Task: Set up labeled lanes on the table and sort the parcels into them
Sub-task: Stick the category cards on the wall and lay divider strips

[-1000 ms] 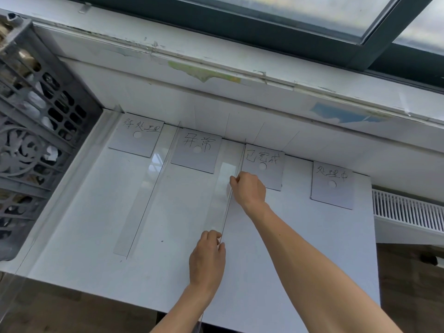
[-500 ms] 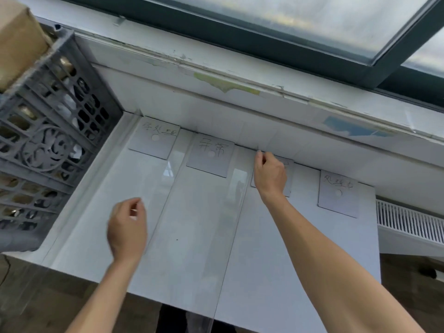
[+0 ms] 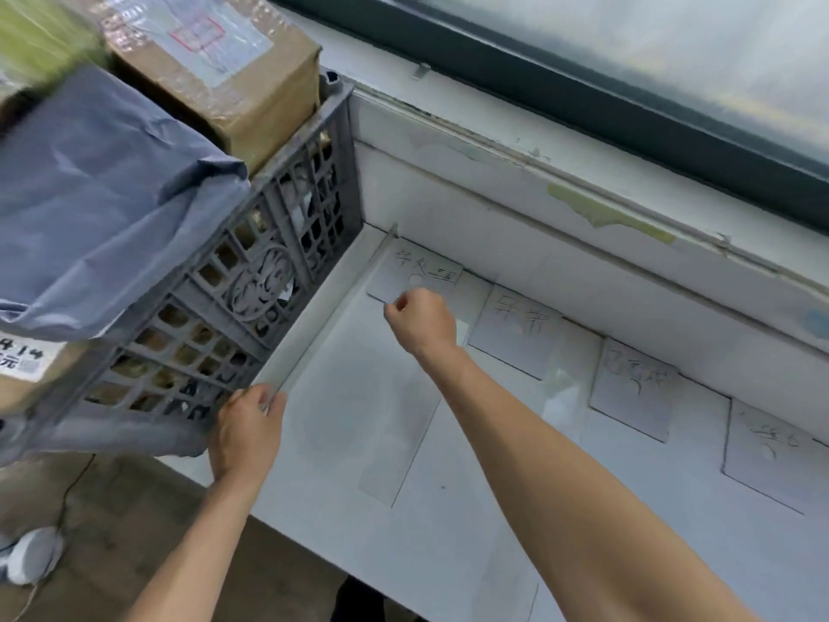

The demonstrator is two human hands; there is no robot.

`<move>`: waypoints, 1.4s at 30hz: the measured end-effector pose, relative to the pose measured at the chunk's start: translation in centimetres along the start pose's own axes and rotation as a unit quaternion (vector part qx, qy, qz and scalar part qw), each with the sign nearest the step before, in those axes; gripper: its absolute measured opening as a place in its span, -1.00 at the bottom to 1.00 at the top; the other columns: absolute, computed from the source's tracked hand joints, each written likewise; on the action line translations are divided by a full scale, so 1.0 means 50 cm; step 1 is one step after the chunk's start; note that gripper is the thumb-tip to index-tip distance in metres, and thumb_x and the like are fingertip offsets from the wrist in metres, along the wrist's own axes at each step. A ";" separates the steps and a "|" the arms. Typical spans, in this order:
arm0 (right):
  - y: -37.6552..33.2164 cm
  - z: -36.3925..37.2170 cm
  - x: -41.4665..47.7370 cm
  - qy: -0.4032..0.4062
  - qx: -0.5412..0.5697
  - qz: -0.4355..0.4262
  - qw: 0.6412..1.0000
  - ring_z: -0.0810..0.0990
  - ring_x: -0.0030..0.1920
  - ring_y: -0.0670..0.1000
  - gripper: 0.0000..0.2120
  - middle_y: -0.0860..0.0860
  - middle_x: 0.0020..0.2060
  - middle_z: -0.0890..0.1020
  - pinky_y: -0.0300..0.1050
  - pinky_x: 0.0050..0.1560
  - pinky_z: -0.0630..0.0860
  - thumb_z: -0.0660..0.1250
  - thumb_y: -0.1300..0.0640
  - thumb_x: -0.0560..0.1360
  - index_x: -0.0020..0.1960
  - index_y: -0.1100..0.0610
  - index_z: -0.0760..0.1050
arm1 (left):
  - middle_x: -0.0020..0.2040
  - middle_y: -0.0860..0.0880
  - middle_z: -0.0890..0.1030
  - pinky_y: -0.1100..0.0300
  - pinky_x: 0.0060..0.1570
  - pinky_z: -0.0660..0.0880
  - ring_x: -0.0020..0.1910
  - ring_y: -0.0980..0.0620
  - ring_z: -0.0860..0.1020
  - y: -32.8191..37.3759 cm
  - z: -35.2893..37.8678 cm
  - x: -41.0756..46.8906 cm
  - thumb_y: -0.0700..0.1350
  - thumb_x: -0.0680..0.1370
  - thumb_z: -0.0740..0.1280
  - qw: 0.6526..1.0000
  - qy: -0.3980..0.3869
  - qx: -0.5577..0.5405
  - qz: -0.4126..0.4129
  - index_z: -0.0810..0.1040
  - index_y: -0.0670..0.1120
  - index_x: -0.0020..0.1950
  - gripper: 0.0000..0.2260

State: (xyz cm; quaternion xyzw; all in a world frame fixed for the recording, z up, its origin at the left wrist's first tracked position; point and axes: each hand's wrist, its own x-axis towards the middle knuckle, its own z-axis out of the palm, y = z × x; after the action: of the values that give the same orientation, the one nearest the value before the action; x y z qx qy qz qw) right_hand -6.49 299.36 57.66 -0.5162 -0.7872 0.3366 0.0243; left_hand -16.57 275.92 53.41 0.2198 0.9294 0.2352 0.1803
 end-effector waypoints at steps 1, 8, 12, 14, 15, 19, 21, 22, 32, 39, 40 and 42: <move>-0.023 0.026 0.011 -0.014 -0.002 0.005 1.000 0.45 -0.33 0.16 -0.73 0.04 -0.44 0.47 -0.13 -0.43 0.24 0.25 0.10 0.50 -0.35 0.15 0.37 | 0.11 -0.25 0.63 -0.10 0.03 0.56 0.07 -0.24 0.58 -0.003 0.003 0.004 -0.09 0.61 0.33 1.000 -0.011 -0.002 0.000 0.61 -0.27 0.18 -0.73; -0.118 0.146 0.069 -0.048 -0.016 0.041 0.998 0.45 -0.28 0.13 -0.55 0.02 -0.34 0.46 -0.11 -0.37 0.25 0.27 -0.15 0.59 -0.31 0.15 0.34 | -0.14 -0.17 0.65 -0.01 -0.26 0.53 -0.16 -0.21 0.60 -0.007 0.009 0.011 -0.20 0.64 0.25 0.998 -0.002 0.050 0.037 0.63 -0.23 -0.09 -0.79; -0.142 0.158 0.086 -0.046 -0.052 0.043 0.997 0.53 -0.18 0.15 -0.73 0.04 -0.28 0.48 -0.12 -0.28 0.33 0.26 0.05 0.57 -0.23 0.18 0.37 | -0.17 -0.16 0.66 0.10 -0.32 0.43 -0.20 -0.19 0.60 -0.011 0.009 0.016 -0.24 0.61 0.29 0.999 0.020 0.029 0.027 0.65 -0.24 -0.11 -0.82; -0.143 0.155 0.088 -0.053 -0.064 0.045 0.995 0.52 -0.22 0.14 -0.72 0.01 -0.37 0.43 -0.15 -0.34 0.30 0.24 0.14 0.55 -0.30 0.14 0.30 | -0.12 -0.17 0.68 0.06 -0.28 0.52 -0.17 -0.19 0.62 -0.013 0.009 0.017 -0.26 0.60 0.32 0.999 0.027 0.013 0.021 0.68 -0.24 -0.02 -0.86; -0.144 0.151 0.087 -0.057 -0.063 0.048 0.995 0.51 -0.23 0.14 -0.73 0.01 -0.36 0.43 -0.14 -0.32 0.31 0.24 0.15 0.56 -0.30 0.14 0.29 | -0.10 -0.16 0.68 0.07 -0.26 0.52 -0.15 -0.19 0.62 -0.014 0.010 0.017 -0.26 0.59 0.34 0.999 0.030 0.006 0.020 0.68 -0.23 0.00 -0.87; -0.147 0.140 0.085 -0.058 -0.040 0.056 0.996 0.53 -0.20 0.14 -0.81 0.08 -0.21 0.55 -0.11 -0.24 0.37 0.23 0.11 0.56 -0.18 0.18 0.39 | -0.08 -0.12 0.69 0.12 -0.25 0.49 -0.14 -0.12 0.62 -0.015 0.011 0.014 -0.21 0.57 0.39 0.998 0.041 -0.034 0.022 0.69 -0.19 0.03 -0.89; -0.148 0.136 0.084 -0.064 -0.030 0.055 0.996 0.62 -0.14 0.16 -0.80 0.09 -0.15 0.65 -0.10 -0.19 0.49 0.20 0.11 0.56 -0.14 0.21 0.48 | -0.06 -0.11 0.70 0.09 -0.24 0.54 -0.14 -0.10 0.63 -0.015 0.011 0.010 -0.18 0.58 0.39 0.997 0.049 -0.053 0.038 0.70 -0.18 0.04 -0.88; -0.149 0.133 0.084 -0.069 -0.026 0.056 0.996 0.66 -0.11 0.16 -0.77 0.10 -0.12 0.69 -0.08 -0.13 0.56 0.18 0.11 0.56 -0.07 0.24 0.54 | -0.04 -0.12 0.70 0.06 -0.22 0.57 -0.12 -0.11 0.64 -0.015 0.011 0.010 -0.18 0.59 0.38 0.996 0.050 -0.059 0.044 0.70 -0.18 0.05 -0.87; -0.144 0.125 0.084 -0.047 -0.039 0.045 0.997 0.44 -0.37 0.09 -0.70 0.01 -0.41 0.44 -0.15 -0.43 0.24 0.21 0.13 0.54 -0.35 0.14 0.31 | 0.00 -0.16 0.70 0.01 -0.14 0.59 -0.02 -0.20 0.65 0.000 0.006 0.004 -0.32 0.54 0.40 0.984 0.114 -0.037 0.131 0.68 -0.27 0.06 -0.87; -0.149 0.097 0.058 -0.011 -0.004 0.024 1.000 0.21 -0.45 0.06 -0.68 0.01 -0.47 0.28 -0.14 -0.44 0.14 0.21 0.13 0.49 -0.38 0.13 0.18 | -0.05 -0.15 0.69 0.07 -0.17 0.59 -0.07 -0.14 0.64 0.020 -0.020 -0.022 -0.24 0.55 0.33 0.968 0.173 -0.022 0.182 0.68 -0.29 0.04 -0.82; -0.151 0.089 0.050 -0.007 0.004 0.016 1.000 0.19 -0.45 0.05 -0.68 0.01 -0.48 0.27 -0.14 -0.44 0.13 0.21 0.14 0.48 -0.38 0.12 0.17 | -0.05 -0.15 0.69 0.06 -0.19 0.60 -0.08 -0.14 0.64 0.025 -0.025 -0.030 -0.25 0.55 0.35 0.966 0.179 -0.023 0.188 0.68 -0.30 0.03 -0.83; -0.151 0.069 0.030 0.004 0.018 0.000 1.000 0.16 -0.45 0.06 -0.70 0.01 -0.48 0.25 -0.13 -0.43 0.12 0.21 0.15 0.45 -0.38 0.11 0.16 | -0.06 -0.13 0.69 0.06 -0.25 0.61 -0.10 -0.12 0.64 0.033 -0.036 -0.049 -0.28 0.51 0.40 0.964 0.184 -0.027 0.190 0.69 -0.29 0.02 -0.86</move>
State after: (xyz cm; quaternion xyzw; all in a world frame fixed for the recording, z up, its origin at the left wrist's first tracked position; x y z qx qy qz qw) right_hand -14.55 297.03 58.72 -0.5169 -0.7809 0.3489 0.0367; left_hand -14.79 275.36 56.29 0.3404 0.8811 0.3263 -0.0362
